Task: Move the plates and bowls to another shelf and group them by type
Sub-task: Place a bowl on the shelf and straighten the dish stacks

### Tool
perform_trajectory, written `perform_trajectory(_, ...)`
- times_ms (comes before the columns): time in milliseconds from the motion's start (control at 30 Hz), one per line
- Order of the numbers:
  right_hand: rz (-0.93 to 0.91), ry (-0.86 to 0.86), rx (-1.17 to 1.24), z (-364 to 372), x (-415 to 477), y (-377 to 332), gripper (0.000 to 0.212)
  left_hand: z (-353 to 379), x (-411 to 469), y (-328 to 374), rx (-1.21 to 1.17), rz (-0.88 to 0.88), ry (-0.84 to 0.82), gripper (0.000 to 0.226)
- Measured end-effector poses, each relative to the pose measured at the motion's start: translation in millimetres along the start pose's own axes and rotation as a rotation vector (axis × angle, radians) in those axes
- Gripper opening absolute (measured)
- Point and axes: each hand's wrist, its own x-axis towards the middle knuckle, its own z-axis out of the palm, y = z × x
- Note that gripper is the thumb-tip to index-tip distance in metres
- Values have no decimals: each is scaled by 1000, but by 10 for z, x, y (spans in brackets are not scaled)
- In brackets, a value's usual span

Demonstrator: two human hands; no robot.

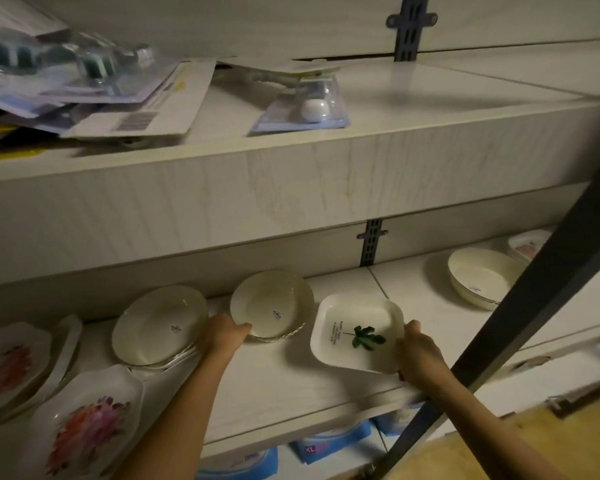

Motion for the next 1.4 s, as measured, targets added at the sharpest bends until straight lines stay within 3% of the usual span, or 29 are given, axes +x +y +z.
perform_trajectory(67,-11,3,-44,-26,-48,27,33,-28,17,20,-25,-14,-37,20)
perform_trajectory(300,-28,-18,-103,-69,-133,28,35,-122,-4,32,31,-6,-94,15)
perform_trajectory(633,-30,-27,-90,-120,-270,-84,32,-294,-83,10,-357,-59,-150,32)
perform_trajectory(767,-64,-4,-146,-197,-428,-117,35,-442,-246,-28,-375,16,-137,32)
perform_trajectory(1000,-134,68,-112,-288,-814,-132,23,-759,-591,-336,-427,151,-153,38)
perform_trajectory(1233,-193,40,-68,-403,-1211,112,21,-881,-1267,-566,-414,154,-156,36)
perform_trajectory(1400,-267,31,-43,-601,-1509,546,6,-795,-1795,-627,-419,138,-165,39)
